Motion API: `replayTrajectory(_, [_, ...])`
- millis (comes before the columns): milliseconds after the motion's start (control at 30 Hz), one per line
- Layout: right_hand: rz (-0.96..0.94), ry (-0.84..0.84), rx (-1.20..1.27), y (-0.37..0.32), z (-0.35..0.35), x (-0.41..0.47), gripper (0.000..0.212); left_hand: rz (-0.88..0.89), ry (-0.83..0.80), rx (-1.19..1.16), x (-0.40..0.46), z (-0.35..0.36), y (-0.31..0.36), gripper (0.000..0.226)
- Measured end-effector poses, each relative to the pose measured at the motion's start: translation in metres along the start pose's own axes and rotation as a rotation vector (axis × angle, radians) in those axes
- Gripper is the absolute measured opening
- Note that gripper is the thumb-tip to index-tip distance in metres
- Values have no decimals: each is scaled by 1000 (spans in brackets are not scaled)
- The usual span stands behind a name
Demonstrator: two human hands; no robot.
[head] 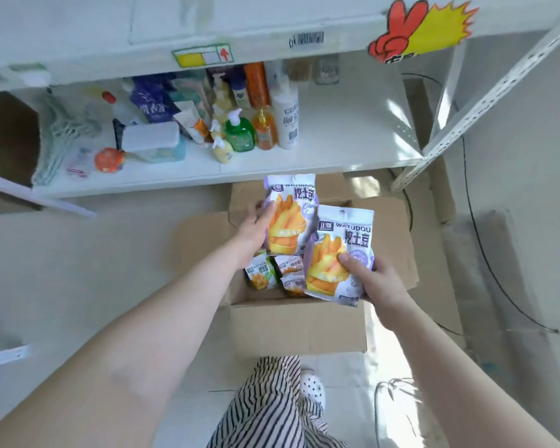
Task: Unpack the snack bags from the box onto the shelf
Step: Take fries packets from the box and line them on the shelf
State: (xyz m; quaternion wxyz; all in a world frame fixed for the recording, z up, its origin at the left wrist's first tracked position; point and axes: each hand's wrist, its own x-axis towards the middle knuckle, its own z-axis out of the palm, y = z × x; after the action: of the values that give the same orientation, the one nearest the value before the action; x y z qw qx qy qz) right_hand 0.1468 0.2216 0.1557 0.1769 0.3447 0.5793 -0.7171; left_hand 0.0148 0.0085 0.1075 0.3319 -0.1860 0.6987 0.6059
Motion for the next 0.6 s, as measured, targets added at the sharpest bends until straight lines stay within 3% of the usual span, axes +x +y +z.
replayTrajectory(133, [-45,-16,1,-2,5,-51,39,85,-13,16,-64,11,8,58])
replayTrajectory(267, [-69,-62,-36,-5,5,-102,34,156,81,-82,-121,4,-2,25])
replayTrajectory(467, [-49,-99,-112,-1,26,-146,25,40,14,-333,-188,-40,-24,38])
replayTrajectory(600, [-41,-138,-193,5,73,-155,29,21,-35,-271,-216,-85,-31,42])
